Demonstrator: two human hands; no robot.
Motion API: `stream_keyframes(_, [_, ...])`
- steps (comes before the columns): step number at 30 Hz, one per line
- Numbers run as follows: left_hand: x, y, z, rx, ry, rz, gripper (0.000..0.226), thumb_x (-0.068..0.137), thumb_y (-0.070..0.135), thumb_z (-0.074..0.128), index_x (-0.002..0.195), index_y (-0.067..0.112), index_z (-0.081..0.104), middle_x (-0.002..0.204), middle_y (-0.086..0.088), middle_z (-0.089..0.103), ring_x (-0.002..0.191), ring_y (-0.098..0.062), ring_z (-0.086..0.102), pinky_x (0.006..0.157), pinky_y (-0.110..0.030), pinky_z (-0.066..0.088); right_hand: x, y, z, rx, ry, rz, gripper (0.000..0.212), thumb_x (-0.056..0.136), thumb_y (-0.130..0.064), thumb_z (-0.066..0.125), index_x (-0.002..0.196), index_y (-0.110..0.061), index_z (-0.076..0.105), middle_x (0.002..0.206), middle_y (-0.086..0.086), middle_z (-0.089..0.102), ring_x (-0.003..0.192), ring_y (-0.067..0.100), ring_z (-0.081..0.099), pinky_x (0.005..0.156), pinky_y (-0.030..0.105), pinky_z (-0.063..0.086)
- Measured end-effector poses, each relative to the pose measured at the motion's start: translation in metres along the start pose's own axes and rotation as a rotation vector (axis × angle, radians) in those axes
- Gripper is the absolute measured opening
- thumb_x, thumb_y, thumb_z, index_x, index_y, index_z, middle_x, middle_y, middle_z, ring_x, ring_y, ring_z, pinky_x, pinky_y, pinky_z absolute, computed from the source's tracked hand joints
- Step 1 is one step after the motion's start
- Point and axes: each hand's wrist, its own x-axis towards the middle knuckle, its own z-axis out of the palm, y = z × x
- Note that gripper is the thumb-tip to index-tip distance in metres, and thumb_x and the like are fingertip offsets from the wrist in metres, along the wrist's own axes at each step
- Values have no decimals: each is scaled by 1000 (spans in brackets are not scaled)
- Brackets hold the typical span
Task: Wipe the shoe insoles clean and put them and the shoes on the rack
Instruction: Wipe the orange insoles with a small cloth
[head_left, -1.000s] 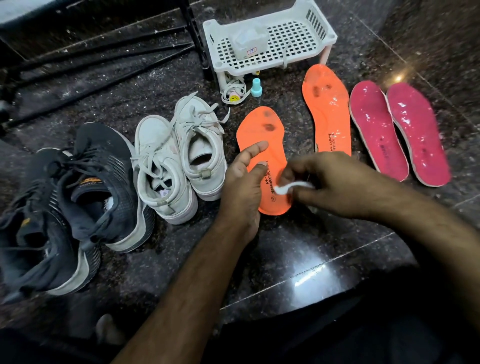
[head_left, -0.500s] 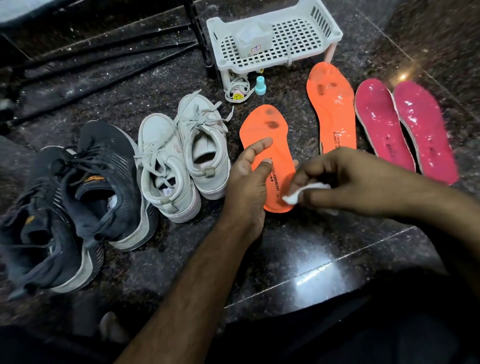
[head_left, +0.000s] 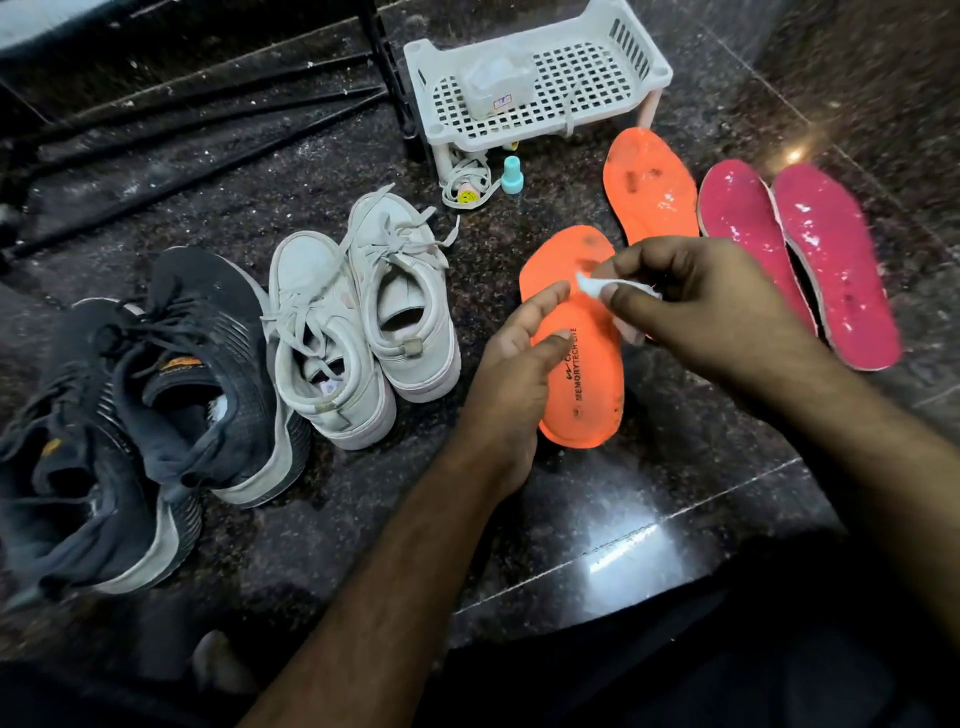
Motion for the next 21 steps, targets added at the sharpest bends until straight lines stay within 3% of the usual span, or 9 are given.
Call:
stream_keyframes(2, [-1,-2,2,8,-22,-12,50,101,-3,45,141,25,54,119,-3,73,105,-19,67,104,-42,50,5,6,-3,-98,44,40,11,90,-22,68,99,-24,73,76,-3,73,63,14,68,68,35,56])
stream_keyframes(4, [-2,-1,4,-12,-18,-22,53,101,-3,45,144,27,51,121,-4,72,99,-19,67,99,-41,51,5,4,-2,-232,-28,70,10,89,-22,68,97,-25,73,74,-5,73,62,7,66,68,27,50])
stream_keyframes(7, [-1,-2,3,-102,3,-44,55,99,-4,43,144,28,50,124,-18,69,101,-30,64,99,-54,49,1,-6,0,-217,-249,58,7,90,-19,69,93,-23,74,68,-1,73,62,7,65,69,28,49])
stream_keyframes(11, [3,0,-1,-164,8,-13,56,92,-7,35,131,25,61,111,-17,72,100,-31,61,99,-51,48,-16,-26,-6,-29,-596,15,13,87,-25,72,94,-16,78,59,6,67,56,13,56,58,26,44])
stream_keyframes(12, [3,0,-2,-164,10,-7,56,91,-7,34,128,24,63,112,-17,71,100,-32,61,100,-52,48,-17,-25,-7,6,-575,29,14,87,-24,72,94,-13,78,58,8,65,55,13,53,58,26,42])
stream_keyframes(14, [2,0,-2,-136,11,6,56,87,-5,37,127,23,64,116,-18,72,100,-33,62,100,-54,47,-12,-16,-6,55,-363,55,14,87,-25,74,93,-13,76,65,10,69,58,17,56,62,32,46])
stream_keyframes(17, [1,-1,-2,-87,10,23,55,83,-3,38,123,23,66,113,-15,72,98,-31,61,98,-53,47,3,-2,2,-165,-53,16,13,87,-28,71,99,-22,74,77,-3,73,68,14,65,72,34,54])
stream_keyframes(19, [-1,0,-3,-108,32,8,51,88,-2,36,123,20,66,114,-20,71,98,-32,61,101,-58,46,5,-4,12,-350,-52,-21,18,88,-24,68,105,-25,73,88,-6,71,78,13,65,74,26,48])
stream_keyframes(21, [-2,3,-3,-187,65,-19,39,98,9,39,122,16,68,110,-20,71,94,-31,64,97,-53,50,2,-9,18,-440,-144,-87,20,88,-22,67,107,-27,71,94,-2,71,86,16,65,77,25,45])
